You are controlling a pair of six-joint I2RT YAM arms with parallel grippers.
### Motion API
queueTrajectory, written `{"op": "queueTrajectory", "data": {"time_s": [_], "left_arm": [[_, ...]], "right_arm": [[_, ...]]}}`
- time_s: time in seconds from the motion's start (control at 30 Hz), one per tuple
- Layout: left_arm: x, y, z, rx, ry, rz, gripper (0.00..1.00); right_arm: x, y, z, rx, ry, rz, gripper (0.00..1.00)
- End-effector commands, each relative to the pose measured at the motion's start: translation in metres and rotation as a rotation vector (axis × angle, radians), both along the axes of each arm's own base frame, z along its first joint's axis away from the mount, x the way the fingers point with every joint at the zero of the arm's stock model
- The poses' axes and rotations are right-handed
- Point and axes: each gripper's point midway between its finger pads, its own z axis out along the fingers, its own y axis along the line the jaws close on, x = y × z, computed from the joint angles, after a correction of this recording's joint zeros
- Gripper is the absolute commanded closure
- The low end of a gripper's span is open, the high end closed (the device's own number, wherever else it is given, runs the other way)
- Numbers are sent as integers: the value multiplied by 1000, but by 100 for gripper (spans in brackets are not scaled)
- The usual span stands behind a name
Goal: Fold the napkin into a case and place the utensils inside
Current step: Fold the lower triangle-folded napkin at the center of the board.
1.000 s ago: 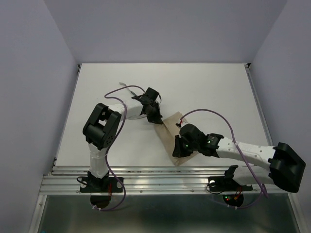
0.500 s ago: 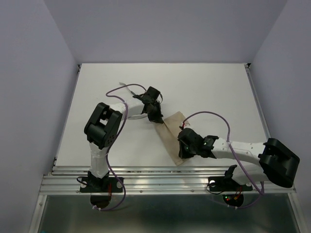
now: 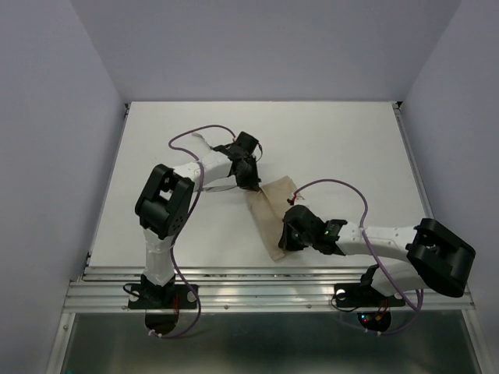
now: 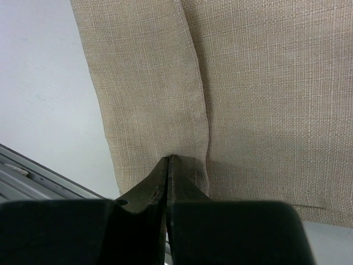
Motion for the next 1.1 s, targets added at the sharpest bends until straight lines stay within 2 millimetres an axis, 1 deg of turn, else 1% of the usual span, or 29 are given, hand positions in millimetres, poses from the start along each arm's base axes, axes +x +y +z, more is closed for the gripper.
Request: {"op": "queueTrajectory", "data": {"time_s": [0.0, 0.1, 0.3, 0.4, 0.5, 0.63, 0.73, 0.83, 0.93, 1.03, 1.07], "left_arm": [[7, 7, 36, 44, -86, -32, 81], [3, 9, 45, 47, -100, -41, 80], [0, 11, 43, 55, -100, -42, 80], [1, 10, 41, 48, -103, -32, 84], [5, 5, 39, 32, -101, -33, 92], [11, -4, 34, 17, -96, -38, 96], [20, -11, 31, 3, -103, -35, 98], [23, -15, 16, 6, -83, -35, 99], [26, -19, 8, -2, -73, -21, 100], [24, -22, -7, -8, -45, -17, 100], [23, -22, -9, -10, -39, -18, 100]], "right_arm": [[-21, -32, -39, -129, 96, -28, 99], [-20, -29, -39, -122, 100, -34, 99], [-18, -22, -35, -100, 98, -36, 99], [-17, -21, -34, -93, 96, -38, 99], [-17, -22, -33, -90, 97, -42, 99], [-18, -23, -33, -89, 98, -45, 99], [-19, -23, -34, -89, 101, -43, 99], [-21, -24, -36, -92, 109, -40, 99], [-22, -24, -38, -98, 118, -32, 99], [-25, -24, -40, -101, 128, -26, 99], [-25, -24, -40, -101, 129, -24, 99]]}}
